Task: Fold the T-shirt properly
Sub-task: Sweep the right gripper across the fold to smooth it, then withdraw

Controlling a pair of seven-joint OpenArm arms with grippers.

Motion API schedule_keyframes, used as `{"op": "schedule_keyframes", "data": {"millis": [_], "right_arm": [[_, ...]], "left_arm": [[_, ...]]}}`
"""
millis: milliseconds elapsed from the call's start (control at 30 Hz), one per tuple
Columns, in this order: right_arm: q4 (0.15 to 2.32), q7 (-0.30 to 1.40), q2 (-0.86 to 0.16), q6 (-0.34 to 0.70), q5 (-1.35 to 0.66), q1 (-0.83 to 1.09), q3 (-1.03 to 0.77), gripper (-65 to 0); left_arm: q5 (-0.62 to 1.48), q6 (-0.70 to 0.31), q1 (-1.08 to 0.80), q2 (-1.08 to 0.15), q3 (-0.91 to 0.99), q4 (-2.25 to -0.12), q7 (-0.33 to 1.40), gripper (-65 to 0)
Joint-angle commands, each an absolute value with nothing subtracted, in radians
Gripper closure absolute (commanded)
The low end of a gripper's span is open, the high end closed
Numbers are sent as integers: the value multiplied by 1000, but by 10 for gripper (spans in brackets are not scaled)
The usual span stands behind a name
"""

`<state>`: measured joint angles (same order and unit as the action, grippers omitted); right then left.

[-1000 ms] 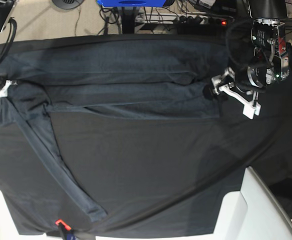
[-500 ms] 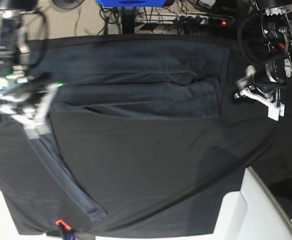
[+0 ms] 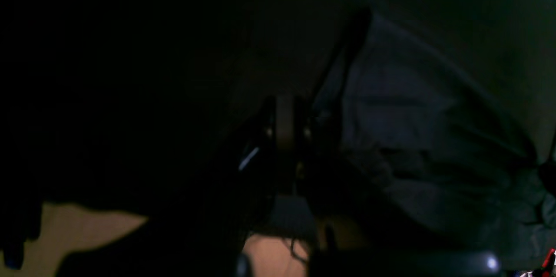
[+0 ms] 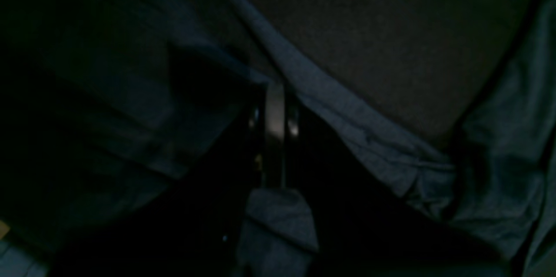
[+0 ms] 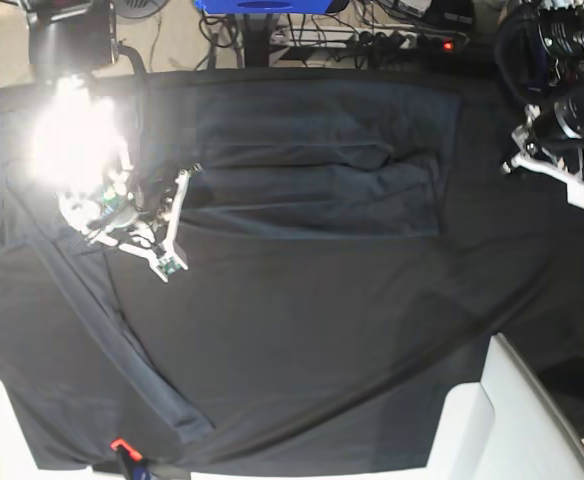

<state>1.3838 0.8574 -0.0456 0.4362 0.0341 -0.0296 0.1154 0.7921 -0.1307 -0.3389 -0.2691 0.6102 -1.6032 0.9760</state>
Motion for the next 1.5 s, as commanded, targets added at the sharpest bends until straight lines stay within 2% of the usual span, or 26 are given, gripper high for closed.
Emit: {"op": "schedule_keyframes", "data": {"millis": [0,467,867,1000,1267,1467], "right_arm": [[1389,840,-39,441,25,-54,114,-3],[1268,832,-22,441,25,-108,107,-3],[1254,831,-68,441,27,-162,107,-3],[1181,829,-82,441,27,-203,105,-3],[1049,711,-108,441,27,-248,105,-3],[1086,645,-150,441,27,-260,102,-6]], "left_arm": [[803,-136,-338,-285,618,-1620,960,0],[803,-136,-331,-285,616,-1618,960,0],[803,-136,-328,-285,616,-1550,960,0],[803,-136,-328,-285,616,-1535,958,0],[803,-136,-329,-286,618,-1541,958,0],[805,-136,-331,-286,618,-1541,958,0]]}}
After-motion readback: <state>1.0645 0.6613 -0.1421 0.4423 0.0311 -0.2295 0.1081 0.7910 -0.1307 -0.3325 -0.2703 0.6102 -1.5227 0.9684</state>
